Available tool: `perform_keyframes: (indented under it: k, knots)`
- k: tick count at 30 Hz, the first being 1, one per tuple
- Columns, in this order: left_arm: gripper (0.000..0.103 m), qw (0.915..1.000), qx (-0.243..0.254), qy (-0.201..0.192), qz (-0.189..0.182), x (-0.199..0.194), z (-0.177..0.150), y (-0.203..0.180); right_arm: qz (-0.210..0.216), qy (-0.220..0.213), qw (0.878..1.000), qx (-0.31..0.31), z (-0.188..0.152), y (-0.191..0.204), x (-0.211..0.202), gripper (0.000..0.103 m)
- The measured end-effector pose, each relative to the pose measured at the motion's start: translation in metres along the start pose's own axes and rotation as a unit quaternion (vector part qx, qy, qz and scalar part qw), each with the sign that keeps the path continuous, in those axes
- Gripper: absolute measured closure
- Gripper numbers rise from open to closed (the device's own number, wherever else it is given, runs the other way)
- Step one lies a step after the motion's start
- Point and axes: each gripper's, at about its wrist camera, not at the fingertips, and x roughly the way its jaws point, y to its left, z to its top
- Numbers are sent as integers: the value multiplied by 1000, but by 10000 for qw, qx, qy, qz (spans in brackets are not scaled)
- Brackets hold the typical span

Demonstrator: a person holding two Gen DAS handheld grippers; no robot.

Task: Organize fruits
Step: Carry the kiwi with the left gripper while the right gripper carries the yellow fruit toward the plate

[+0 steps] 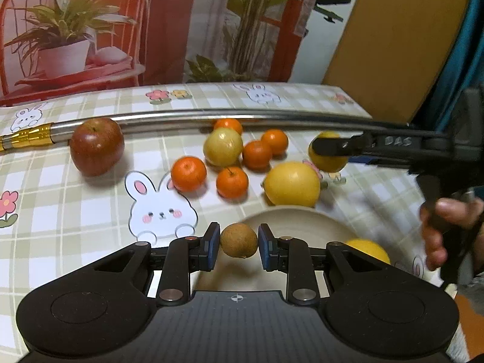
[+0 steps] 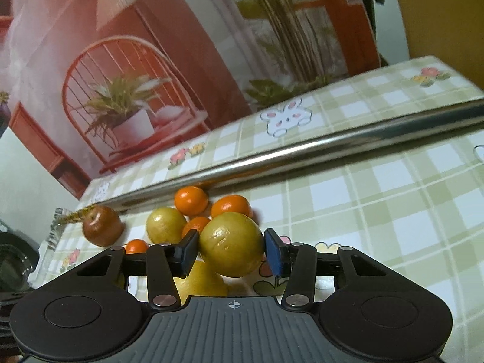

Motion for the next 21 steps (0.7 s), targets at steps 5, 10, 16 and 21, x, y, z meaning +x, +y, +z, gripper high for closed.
perform_keyframes:
  k: [5, 10, 16, 21]
  knots:
    - [74, 9996, 250, 114, 118, 2, -11, -8, 81, -13, 9993, -354, -10, 15, -24, 60]
    - [74, 9990, 331, 230, 210, 3, -19, -11, 182, 205, 9968, -748, -20, 32, -34, 60]
    - [74, 9988, 291, 274, 272, -1, -25, -10, 377, 554, 9933, -943, -35, 48, -34, 60]
    - [74, 9986, 264, 317, 342, -2, -31, -8, 345, 822, 9887, -1208, -44, 59, -30, 60]
